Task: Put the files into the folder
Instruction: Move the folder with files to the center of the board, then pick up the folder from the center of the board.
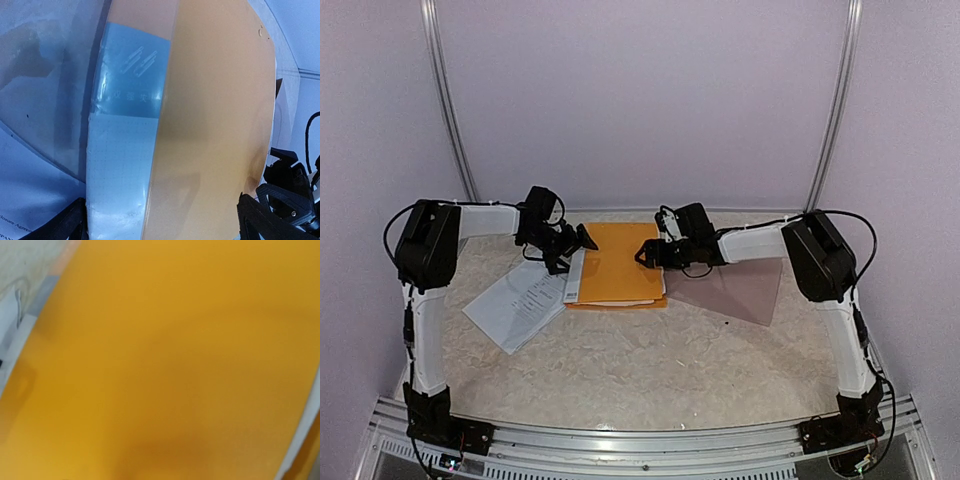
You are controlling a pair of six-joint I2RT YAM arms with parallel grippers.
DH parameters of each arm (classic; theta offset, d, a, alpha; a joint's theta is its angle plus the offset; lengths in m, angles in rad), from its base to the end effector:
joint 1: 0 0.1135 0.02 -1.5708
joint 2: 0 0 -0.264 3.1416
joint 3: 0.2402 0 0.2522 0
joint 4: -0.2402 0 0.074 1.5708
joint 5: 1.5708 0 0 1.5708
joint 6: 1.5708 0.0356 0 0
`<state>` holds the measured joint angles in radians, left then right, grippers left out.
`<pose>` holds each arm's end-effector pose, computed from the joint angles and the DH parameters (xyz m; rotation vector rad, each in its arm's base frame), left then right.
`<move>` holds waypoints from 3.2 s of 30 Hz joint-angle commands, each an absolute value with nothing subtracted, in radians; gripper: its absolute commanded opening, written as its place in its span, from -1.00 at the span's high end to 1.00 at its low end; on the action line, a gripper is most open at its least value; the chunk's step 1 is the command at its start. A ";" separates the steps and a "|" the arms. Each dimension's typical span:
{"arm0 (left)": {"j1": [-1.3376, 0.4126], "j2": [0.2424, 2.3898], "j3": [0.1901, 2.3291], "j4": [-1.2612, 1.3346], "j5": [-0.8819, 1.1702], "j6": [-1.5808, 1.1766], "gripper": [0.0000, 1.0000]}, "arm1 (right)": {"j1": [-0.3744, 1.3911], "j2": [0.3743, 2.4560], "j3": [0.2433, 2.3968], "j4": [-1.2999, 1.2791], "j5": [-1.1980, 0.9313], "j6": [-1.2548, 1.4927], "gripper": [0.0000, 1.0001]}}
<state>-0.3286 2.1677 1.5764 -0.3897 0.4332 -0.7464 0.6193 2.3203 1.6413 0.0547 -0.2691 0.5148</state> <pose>0.4347 -0.1640 0.1568 -0.3837 2.6807 -0.9310 0.4147 0.3073 0.1363 -0.2820 2.3104 0.9038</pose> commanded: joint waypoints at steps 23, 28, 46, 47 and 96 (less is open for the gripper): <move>-0.202 2.133 1.671 -0.436 0.430 -0.642 -0.98 | 0.452 1.969 1.364 -0.067 0.001 0.329 -0.79; -0.227 1.928 1.416 -0.343 0.336 -0.654 -0.98 | 0.386 1.826 1.202 -0.100 0.103 0.351 -0.79; -0.476 1.628 1.179 -0.413 0.075 -0.613 -0.97 | 0.094 1.660 0.892 -0.054 -0.063 0.422 -0.60; -0.480 1.627 1.174 -0.411 0.076 -0.615 -0.97 | 0.082 1.669 0.887 -0.042 -0.086 0.426 -0.58; -0.528 1.672 1.221 -0.471 0.046 -0.623 -0.98 | -0.096 1.872 0.832 0.561 -0.613 0.741 1.00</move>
